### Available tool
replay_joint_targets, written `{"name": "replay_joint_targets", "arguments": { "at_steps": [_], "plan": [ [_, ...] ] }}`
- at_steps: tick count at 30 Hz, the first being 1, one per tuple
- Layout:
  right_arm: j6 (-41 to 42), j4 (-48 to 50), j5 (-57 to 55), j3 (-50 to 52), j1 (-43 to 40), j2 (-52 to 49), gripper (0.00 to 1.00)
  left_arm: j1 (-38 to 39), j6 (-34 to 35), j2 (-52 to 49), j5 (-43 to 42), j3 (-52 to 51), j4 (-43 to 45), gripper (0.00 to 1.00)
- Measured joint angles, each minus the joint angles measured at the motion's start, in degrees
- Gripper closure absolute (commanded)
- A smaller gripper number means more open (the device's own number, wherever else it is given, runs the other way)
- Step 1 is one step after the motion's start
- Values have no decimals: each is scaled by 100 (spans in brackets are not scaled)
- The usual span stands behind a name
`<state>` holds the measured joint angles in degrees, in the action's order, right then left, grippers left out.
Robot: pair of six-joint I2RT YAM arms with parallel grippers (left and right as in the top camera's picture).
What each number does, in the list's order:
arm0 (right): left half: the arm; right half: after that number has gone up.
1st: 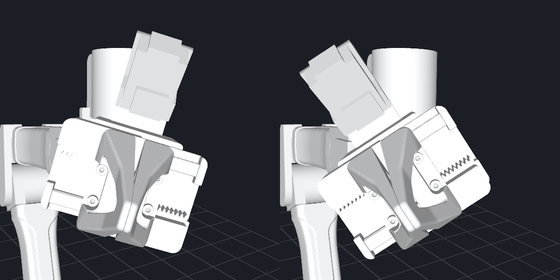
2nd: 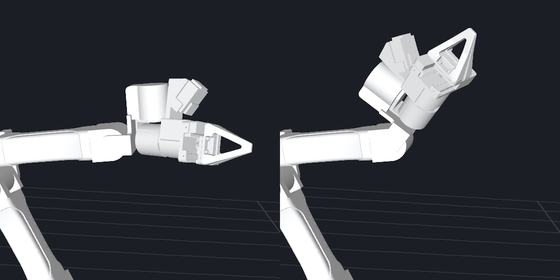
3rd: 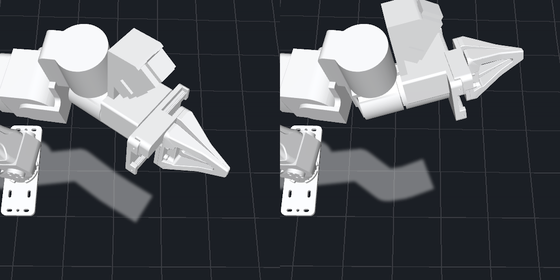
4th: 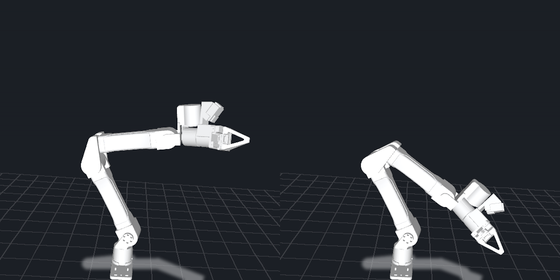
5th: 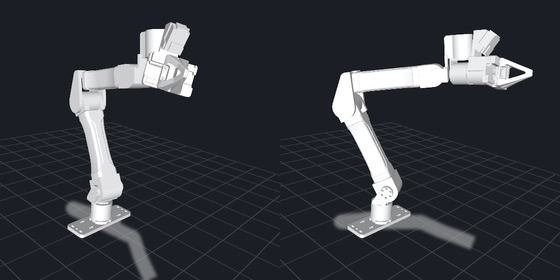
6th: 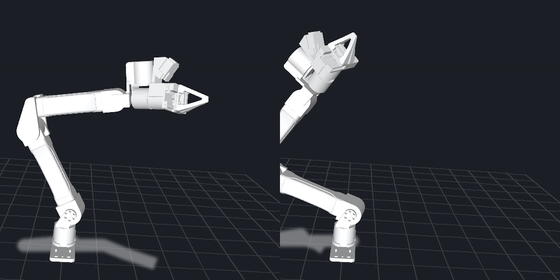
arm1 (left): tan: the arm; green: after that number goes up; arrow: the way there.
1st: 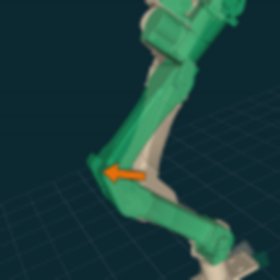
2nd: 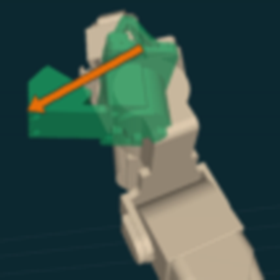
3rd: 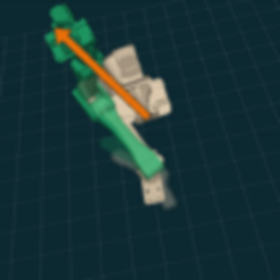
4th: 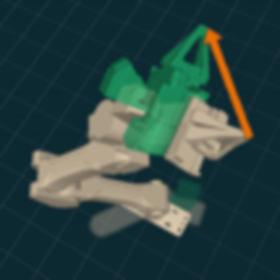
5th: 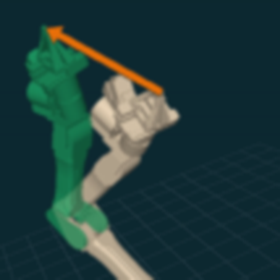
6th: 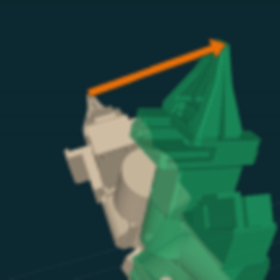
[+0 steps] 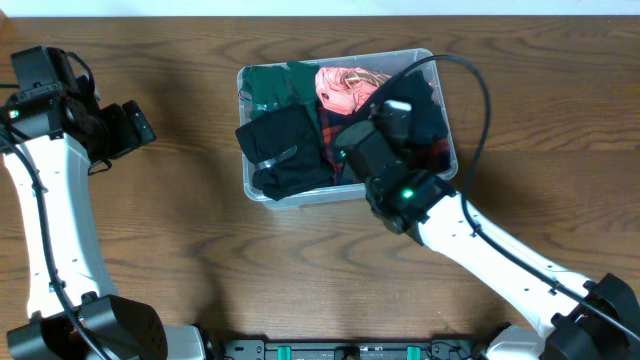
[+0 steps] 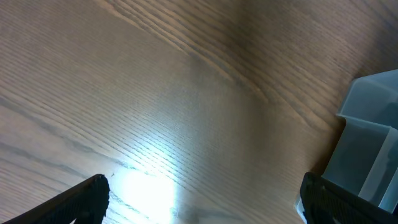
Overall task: Pack container
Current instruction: 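Carry the navy garment into the bin's right side and press it down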
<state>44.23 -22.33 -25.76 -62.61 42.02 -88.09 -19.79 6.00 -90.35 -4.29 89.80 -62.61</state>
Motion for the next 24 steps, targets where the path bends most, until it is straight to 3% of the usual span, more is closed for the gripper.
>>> {"name": "replay_joint_targets", "arguments": {
  "at_steps": [2,10,24],
  "plan": [
    [-260,-125,234,0,136,0,1,0,0,0,0,0,0,2],
    [-1473,-487,1064,-2,404,57,1,2,0,0,0,0,-2,2],
    [-3567,372,925,-28,63,876,12,0,0,0,-2,0,-2,2]
  ]
}}
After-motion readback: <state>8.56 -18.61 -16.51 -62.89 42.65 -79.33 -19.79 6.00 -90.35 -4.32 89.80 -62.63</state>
